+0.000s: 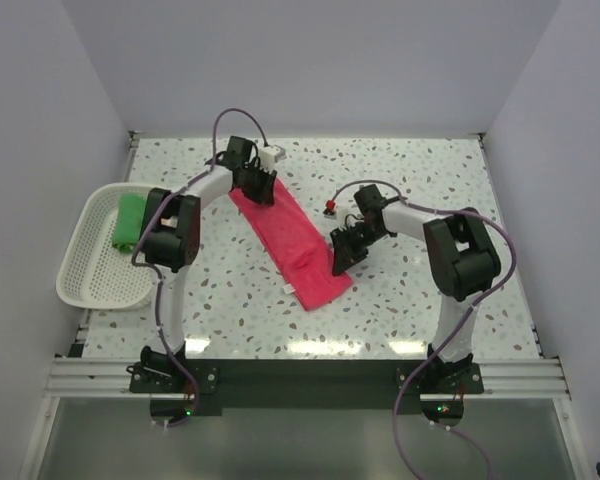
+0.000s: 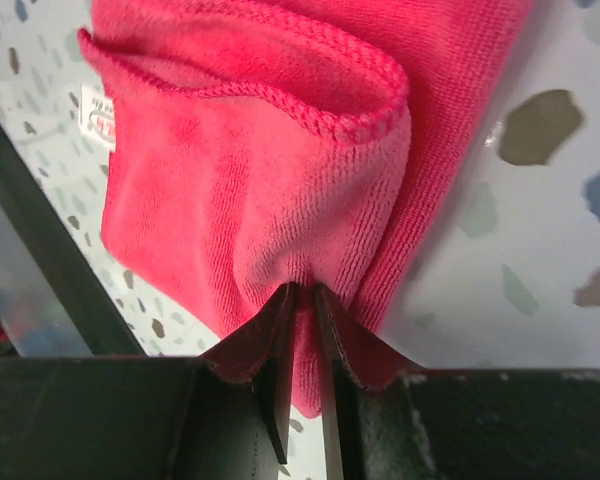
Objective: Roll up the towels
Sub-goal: Fold the towel, then roll the towel
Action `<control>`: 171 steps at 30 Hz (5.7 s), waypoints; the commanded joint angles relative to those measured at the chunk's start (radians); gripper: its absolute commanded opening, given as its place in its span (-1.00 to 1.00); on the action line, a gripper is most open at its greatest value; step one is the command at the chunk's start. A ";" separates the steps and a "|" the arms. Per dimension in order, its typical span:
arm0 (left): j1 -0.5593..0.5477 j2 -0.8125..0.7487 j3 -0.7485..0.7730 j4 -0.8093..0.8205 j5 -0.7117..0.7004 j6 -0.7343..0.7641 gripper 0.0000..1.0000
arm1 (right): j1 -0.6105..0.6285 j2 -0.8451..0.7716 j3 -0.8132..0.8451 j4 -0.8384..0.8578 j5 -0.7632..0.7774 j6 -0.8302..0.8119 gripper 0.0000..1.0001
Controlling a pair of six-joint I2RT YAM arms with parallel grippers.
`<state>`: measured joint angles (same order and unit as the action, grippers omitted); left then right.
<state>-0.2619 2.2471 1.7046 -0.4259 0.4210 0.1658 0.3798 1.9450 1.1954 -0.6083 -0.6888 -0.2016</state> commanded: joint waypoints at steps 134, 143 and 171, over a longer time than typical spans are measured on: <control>-0.152 -0.354 -0.533 -0.020 0.234 0.485 -0.62 | 0.056 0.081 0.015 0.282 0.014 0.211 -0.47; -0.117 -0.650 -0.826 0.051 0.096 0.705 -0.05 | 0.071 0.089 0.033 0.255 0.092 0.168 -0.50; -0.602 -0.713 -0.967 0.338 -0.337 0.828 0.16 | 0.096 0.117 0.044 0.209 0.130 0.162 -0.52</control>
<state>-0.8589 1.5158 0.7631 -0.1741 0.1181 0.9546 0.4694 2.0094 1.2480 -0.3798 -0.6945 0.0158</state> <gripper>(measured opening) 0.581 0.243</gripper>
